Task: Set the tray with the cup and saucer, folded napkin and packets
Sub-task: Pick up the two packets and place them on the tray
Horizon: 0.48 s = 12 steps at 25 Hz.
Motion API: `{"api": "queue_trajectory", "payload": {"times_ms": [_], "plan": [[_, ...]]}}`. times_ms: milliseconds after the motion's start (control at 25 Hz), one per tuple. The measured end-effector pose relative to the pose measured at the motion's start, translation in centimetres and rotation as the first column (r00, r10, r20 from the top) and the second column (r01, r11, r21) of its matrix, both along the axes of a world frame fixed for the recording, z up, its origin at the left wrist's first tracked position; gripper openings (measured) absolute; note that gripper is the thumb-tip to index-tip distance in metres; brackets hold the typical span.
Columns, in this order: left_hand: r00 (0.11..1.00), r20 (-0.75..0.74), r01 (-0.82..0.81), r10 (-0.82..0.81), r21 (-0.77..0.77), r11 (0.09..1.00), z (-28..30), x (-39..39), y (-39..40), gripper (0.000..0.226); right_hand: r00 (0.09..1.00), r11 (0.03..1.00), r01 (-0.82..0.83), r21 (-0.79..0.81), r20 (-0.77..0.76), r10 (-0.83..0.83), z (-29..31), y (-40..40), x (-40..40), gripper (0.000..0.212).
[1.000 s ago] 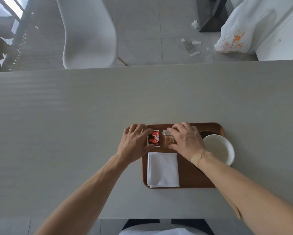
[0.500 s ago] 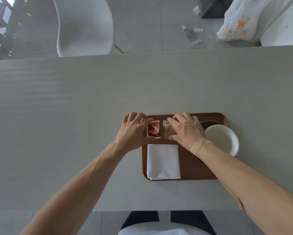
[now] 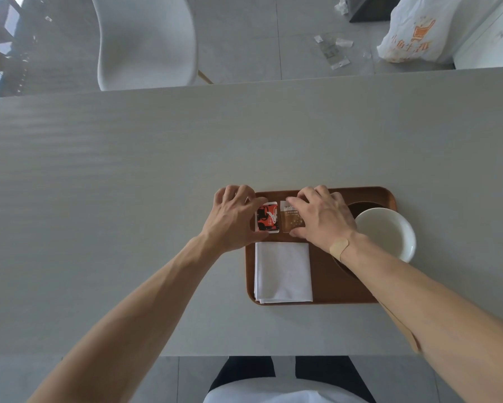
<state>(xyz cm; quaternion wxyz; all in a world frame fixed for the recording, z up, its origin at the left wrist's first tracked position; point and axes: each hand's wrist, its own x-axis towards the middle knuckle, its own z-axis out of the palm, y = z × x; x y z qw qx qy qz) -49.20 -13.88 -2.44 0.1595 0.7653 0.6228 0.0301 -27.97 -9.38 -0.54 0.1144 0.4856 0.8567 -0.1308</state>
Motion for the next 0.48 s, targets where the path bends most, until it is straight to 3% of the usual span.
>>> {"api": "queue_trajectory", "payload": {"times_ms": [480], "plan": [[1.000, -0.014, 0.003, -0.002, 0.017, 1.000, -0.01, 0.55, 0.36, 0.074, 1.000, 1.000, 0.022, -0.007, -0.014, -0.022, -0.18, 0.21, -0.20, 0.067]]}}
